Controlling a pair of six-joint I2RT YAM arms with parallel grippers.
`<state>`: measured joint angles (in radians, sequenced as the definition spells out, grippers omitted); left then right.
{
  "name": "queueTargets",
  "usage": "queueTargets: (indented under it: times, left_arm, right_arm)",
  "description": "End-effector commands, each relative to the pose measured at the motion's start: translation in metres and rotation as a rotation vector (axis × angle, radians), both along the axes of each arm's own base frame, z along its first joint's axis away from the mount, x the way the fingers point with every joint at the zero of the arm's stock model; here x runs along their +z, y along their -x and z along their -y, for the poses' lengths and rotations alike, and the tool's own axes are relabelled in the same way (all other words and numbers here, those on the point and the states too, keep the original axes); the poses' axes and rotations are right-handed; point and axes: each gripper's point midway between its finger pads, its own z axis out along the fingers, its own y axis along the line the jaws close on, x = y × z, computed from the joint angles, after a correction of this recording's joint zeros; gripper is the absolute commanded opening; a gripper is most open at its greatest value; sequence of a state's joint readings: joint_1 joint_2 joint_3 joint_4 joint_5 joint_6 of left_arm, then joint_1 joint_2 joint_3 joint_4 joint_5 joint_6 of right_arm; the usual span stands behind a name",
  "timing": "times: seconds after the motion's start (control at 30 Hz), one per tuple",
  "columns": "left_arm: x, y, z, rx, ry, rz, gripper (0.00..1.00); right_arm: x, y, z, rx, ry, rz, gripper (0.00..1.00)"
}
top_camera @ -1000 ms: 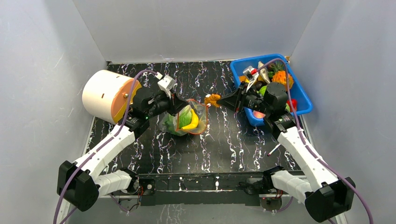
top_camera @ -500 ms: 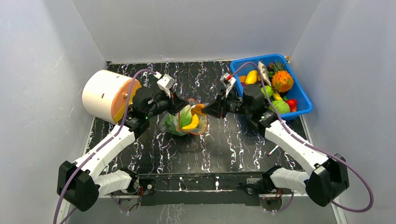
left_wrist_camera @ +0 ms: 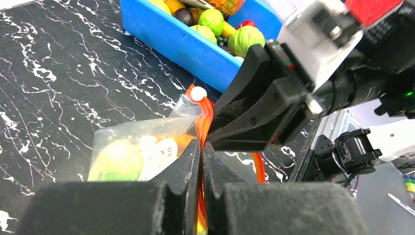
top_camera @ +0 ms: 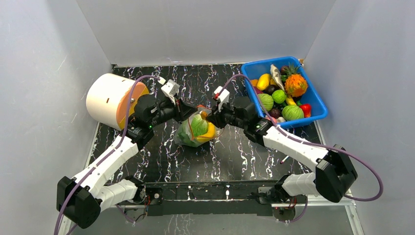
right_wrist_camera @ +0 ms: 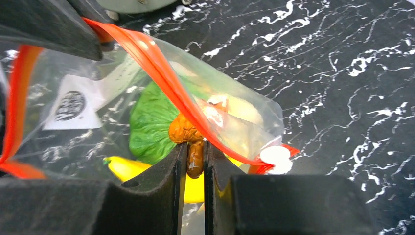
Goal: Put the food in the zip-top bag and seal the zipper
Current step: Place the fake vegetable in the zipper food storage bag, then pick up the fake fruit from the bin.
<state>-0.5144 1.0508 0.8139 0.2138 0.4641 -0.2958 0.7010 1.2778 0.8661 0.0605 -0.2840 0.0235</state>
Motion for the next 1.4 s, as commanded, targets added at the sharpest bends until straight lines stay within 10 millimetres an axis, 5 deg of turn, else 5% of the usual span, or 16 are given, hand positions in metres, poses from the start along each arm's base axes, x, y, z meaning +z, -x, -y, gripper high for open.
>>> queueTargets:
  times: [0.0, 0.13, 0.33, 0.5, 0.63, 0.97, 1.2, 1.37]
  left_arm:
    - [0.024, 0.009, 0.002, -0.032, 0.049, 0.071, 0.0]
    - [0.019, 0.005, -0.001, -0.019, 0.015, 0.07, 0.0]
    - [0.015, -0.003, -0.005, 0.027, -0.009, 0.067, 0.0]
    - [0.007, -0.008, -0.008, 0.043, -0.051, 0.063, 0.0]
    - [-0.004, -0.013, -0.012, 0.068, -0.087, 0.062, 0.0]
    - [-0.014, -0.001, -0.012, -0.002, -0.128, 0.114, 0.0]
    - [-0.019, 0.013, -0.006, -0.095, -0.134, 0.115, 0.0]
    - [-0.019, 0.026, 0.002, -0.181, -0.113, 0.108, 0.0]
  right_arm:
    - [0.003, -0.036, 0.009, -0.138, 0.105, 0.196, 0.12]
    - [-0.003, -0.05, 0.015, -0.22, 0.157, 0.214, 0.13]
    - [-0.016, -0.049, 0.007, -0.195, 0.182, 0.2, 0.28]
    - [0.001, -0.04, 0.002, -0.176, 0.134, 0.15, 0.52]
    - [0.017, -0.029, 0.0, -0.163, 0.092, 0.085, 0.61]
    - [0.065, -0.023, 0.021, -0.238, 0.091, 0.058, 0.67]
    - [0.094, -0.041, 0.045, -0.365, 0.081, 0.088, 0.64]
    - [0.098, -0.075, 0.085, -0.497, 0.099, 0.085, 0.61]
